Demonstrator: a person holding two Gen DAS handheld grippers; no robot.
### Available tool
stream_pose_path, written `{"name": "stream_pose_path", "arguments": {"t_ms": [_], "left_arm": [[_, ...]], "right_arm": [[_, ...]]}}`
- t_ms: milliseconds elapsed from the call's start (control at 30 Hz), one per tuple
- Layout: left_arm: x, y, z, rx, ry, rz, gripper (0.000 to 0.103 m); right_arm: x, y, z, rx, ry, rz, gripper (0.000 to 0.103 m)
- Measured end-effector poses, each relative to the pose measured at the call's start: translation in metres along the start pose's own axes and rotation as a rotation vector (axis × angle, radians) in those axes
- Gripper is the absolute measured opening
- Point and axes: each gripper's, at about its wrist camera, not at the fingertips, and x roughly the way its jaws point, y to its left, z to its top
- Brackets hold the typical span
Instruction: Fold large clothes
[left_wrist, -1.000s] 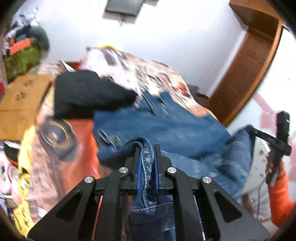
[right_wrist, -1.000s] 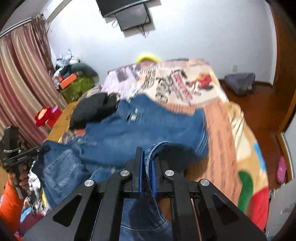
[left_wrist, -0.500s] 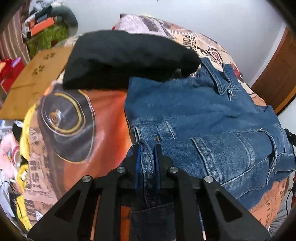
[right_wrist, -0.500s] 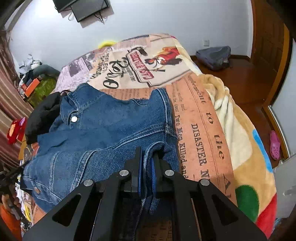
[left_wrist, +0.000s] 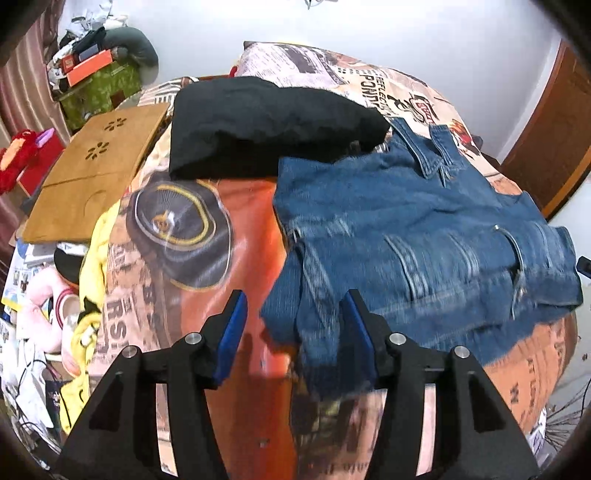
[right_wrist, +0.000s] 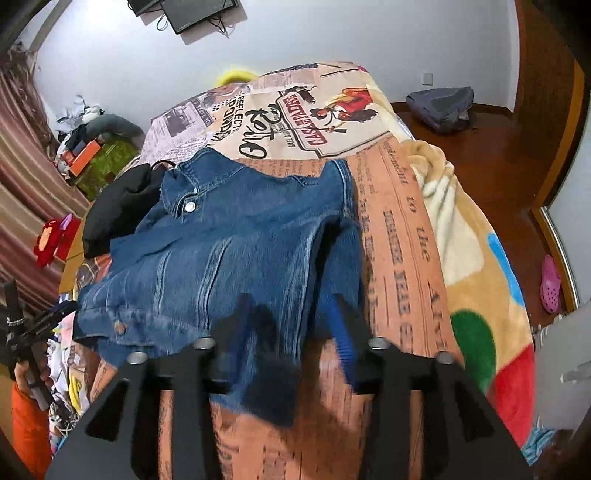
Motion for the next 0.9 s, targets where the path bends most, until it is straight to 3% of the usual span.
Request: {"name": "stream_pose_path", "arguments": {"t_ms": [233,433,567,633,700,800,867,900], "left_arm": [[-0.008,0.001,-0.025,0.035,0.027,-0.008,0.057],[-0.006,-0.007,-0.040,0.092,0.043,-0.029,0.057],[0.007,-0.019,-0.043,0.144,0.061,-0.009,0.057],[0.012,-0.023,-0.043,0.159,0.049,0.039,0.057],[0.015,-0.023,-0.041,0.160,0.033,0.061,0.050],[0.017,-0.020,-0.035,0.137,0.020,0.048,0.030],[0.014,-0.020,-0.032,0.131,0.011,0.040,0.013],[0.011,-0.021,-0.031,0.129,0.001,0.040,0.013]], "right_arm": [[0.001,-0.001,-0.022,0.021,0.045,0.010,0.053],[0.005,-0.004,-0.033,0.074,0.052,0.067,0.053],[0.013,-0.009,-0.032,0.127,0.051,0.087,0.053],[0.017,-0.010,-0.032,0.150,0.032,0.097,0.053],[0.017,-0.009,-0.034,0.151,0.013,0.110,0.055],[0.018,-0.005,-0.035,0.126,0.011,0.105,0.056],[0.017,0.000,-0.036,0.094,0.012,0.094,0.053],[0.017,0.003,-0.036,0.074,0.013,0.098,0.045]]}}
